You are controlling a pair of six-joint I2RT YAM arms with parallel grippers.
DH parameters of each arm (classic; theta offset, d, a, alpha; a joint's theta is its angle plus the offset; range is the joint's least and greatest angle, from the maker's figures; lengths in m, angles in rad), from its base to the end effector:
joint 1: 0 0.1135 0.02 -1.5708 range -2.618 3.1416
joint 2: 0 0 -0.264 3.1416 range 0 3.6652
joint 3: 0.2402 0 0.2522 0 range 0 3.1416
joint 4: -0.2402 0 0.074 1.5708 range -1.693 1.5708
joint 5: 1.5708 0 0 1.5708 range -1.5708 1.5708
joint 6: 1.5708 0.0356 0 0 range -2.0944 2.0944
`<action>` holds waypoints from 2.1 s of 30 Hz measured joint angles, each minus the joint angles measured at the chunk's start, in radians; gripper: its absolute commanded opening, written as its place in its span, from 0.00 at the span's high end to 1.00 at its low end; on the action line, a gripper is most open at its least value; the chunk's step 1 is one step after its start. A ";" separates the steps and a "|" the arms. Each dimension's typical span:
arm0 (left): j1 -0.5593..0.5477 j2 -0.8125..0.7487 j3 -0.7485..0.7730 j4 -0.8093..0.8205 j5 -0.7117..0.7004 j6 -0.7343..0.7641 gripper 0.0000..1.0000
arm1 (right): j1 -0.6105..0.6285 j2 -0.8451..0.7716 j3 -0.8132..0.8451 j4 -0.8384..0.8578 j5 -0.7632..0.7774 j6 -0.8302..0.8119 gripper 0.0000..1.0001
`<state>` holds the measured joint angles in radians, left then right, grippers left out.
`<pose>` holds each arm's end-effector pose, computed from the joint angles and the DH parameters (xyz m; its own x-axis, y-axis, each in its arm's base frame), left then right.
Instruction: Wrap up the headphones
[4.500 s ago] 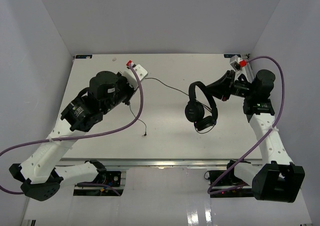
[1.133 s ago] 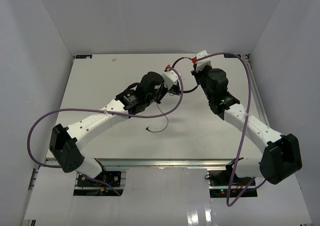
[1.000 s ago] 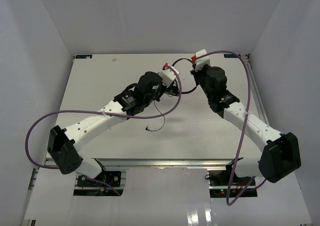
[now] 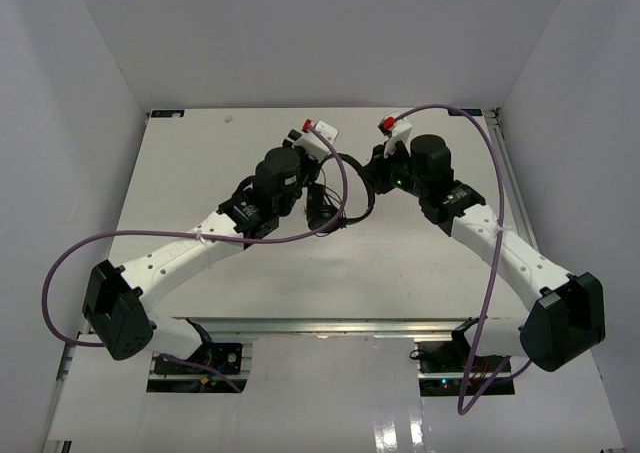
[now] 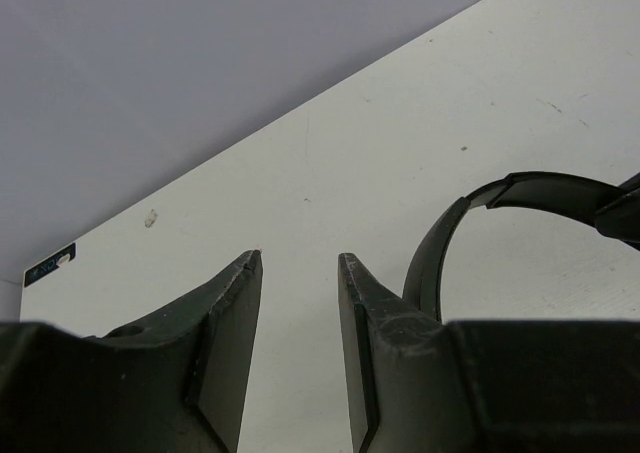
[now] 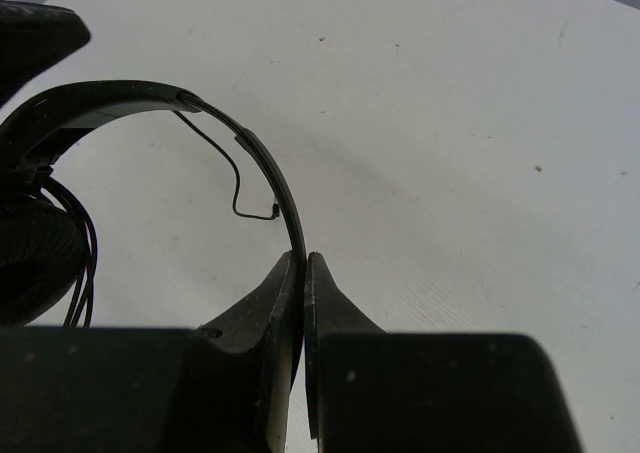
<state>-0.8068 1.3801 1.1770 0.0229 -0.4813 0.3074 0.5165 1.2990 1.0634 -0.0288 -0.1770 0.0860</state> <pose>0.2373 -0.2239 0.3632 -0.0198 0.4084 -0.9126 0.3473 0.8588 0.3768 0.2635 0.1568 0.3405 -0.2809 -0.0623 -0.9577 -0.6120 0.7803 0.1288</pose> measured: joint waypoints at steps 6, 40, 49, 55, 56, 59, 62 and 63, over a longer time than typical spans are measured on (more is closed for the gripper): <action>0.038 -0.029 -0.062 0.009 0.030 -0.044 0.47 | -0.028 -0.038 0.000 -0.013 -0.075 0.043 0.92; 0.393 -0.085 -0.564 0.507 1.118 -0.491 0.06 | -0.090 -0.089 0.119 -0.129 -0.243 0.145 0.92; 0.392 0.109 -0.484 0.515 1.162 -0.523 1.00 | -0.101 -0.089 0.119 -0.135 -0.256 0.169 0.92; 0.370 0.076 -0.515 0.514 1.143 -0.545 1.00 | -0.111 -0.082 0.128 -0.137 -0.254 0.177 0.92; 0.356 0.063 -0.522 0.511 1.127 -0.545 1.00 | -0.111 -0.078 0.133 -0.137 -0.251 0.182 0.92; 0.287 0.034 -0.533 0.495 1.058 -0.545 1.00 | -0.111 -0.055 0.152 -0.134 -0.235 0.206 0.92; 0.189 0.035 -0.533 0.475 0.979 -0.547 1.00 | -0.111 -0.017 0.168 -0.129 -0.208 0.234 0.92; 0.155 0.038 -0.533 0.472 0.951 -0.552 1.00 | -0.112 -0.003 0.170 -0.130 -0.194 0.249 0.92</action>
<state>-0.6513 1.4186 0.6441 0.4946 0.4693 -0.2441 0.4042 1.2960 1.2336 -0.1584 -0.3710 0.3347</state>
